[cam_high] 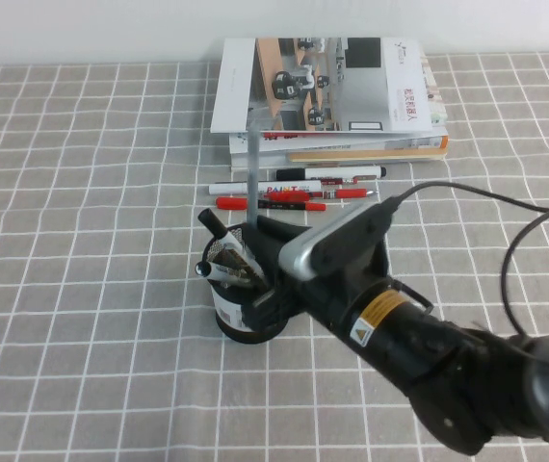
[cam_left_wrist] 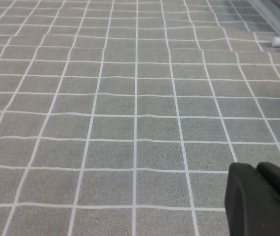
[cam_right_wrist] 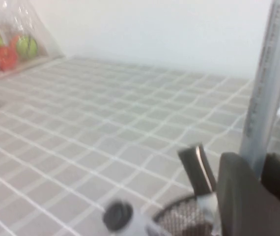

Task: Put the pen into the pen holder
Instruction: Place the pen onto the pen holder

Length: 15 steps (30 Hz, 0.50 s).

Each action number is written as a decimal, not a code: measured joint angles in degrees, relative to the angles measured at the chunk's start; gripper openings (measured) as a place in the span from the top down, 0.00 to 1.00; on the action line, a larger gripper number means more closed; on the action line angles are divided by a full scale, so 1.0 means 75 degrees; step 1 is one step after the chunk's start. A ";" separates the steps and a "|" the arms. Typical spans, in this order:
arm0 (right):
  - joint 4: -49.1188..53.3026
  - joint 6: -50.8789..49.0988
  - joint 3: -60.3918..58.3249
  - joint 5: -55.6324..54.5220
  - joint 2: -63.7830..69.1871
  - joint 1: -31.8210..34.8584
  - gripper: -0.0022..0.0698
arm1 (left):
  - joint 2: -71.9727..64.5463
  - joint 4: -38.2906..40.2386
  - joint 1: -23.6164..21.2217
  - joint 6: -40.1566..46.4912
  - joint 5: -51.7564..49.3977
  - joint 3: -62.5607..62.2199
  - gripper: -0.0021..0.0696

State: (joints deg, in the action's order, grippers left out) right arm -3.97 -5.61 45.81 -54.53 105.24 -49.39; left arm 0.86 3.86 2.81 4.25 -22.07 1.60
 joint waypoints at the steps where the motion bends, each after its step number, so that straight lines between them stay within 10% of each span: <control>1: 0.0000 0.0141 0.0031 -0.0013 0.0119 0.0000 0.93 | 0.0000 0.0000 0.0000 0.0000 0.0000 0.0000 0.98; 7: 0.0000 0.0796 0.0243 0.0001 0.0471 0.0000 0.89 | 0.0000 0.0000 0.0000 0.0000 0.0000 0.0000 0.98; 15: -0.0281 0.0864 0.0243 0.0001 0.0482 0.0000 0.53 | 0.0000 0.0000 0.0000 0.0000 0.0000 0.0000 0.98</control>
State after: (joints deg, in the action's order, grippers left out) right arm -6.07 0.87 47.64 -54.53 108.85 -49.39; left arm 0.86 3.86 2.81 4.25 -22.07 1.60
